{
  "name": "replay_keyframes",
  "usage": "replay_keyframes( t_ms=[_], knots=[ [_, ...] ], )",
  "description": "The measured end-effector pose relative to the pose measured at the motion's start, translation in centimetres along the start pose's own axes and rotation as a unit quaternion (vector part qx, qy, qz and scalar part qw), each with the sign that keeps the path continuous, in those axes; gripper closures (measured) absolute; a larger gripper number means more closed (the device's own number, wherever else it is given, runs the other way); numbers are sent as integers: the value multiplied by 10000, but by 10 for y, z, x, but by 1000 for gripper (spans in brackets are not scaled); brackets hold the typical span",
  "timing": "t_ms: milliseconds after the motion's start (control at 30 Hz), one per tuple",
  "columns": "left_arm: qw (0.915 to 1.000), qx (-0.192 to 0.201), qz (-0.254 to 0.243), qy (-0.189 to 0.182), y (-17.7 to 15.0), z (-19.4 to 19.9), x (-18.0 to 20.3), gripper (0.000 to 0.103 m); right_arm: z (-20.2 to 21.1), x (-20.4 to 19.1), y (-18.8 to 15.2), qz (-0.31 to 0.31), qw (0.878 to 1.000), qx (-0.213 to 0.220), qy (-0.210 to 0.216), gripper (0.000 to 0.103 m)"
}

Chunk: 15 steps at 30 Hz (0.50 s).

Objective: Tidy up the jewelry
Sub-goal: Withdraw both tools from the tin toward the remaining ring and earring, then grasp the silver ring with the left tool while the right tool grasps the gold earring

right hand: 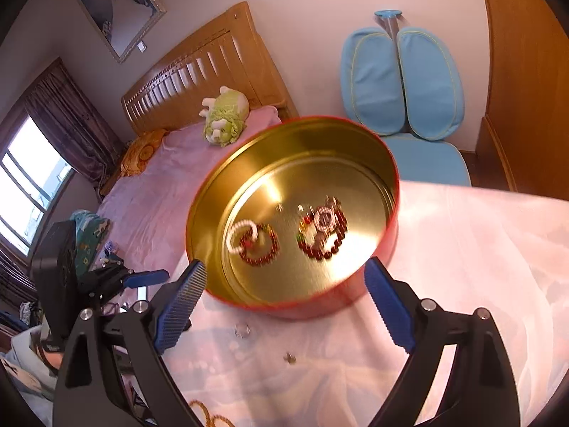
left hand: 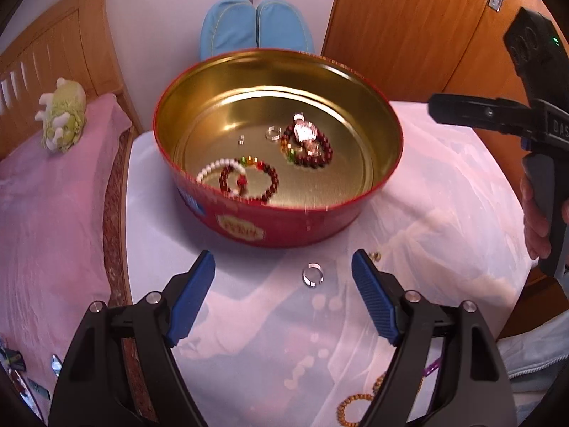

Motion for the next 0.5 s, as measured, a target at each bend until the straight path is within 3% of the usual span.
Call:
replay_keyframes(
  t_ms=[333, 500],
  knots=[
    [9991, -252, 254, -206, -38, -21, 13, 25, -6, 11, -58, 143, 9993, -267, -212, 12],
    [9996, -243, -19, -161, -41, -37, 26, 25, -31, 13, -88, 402, 9965, -568, -465, 12]
  ],
)
Point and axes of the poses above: each gripper's, at about its wrist camera, not at the fingertips, and z roughly against the way its jaws point, x to its right, y to its top, the point moved 9 cm from there along -z, roughly the way its jaws point, and after that the axes turned 10 degrees about -z, right-handed, at the moved point
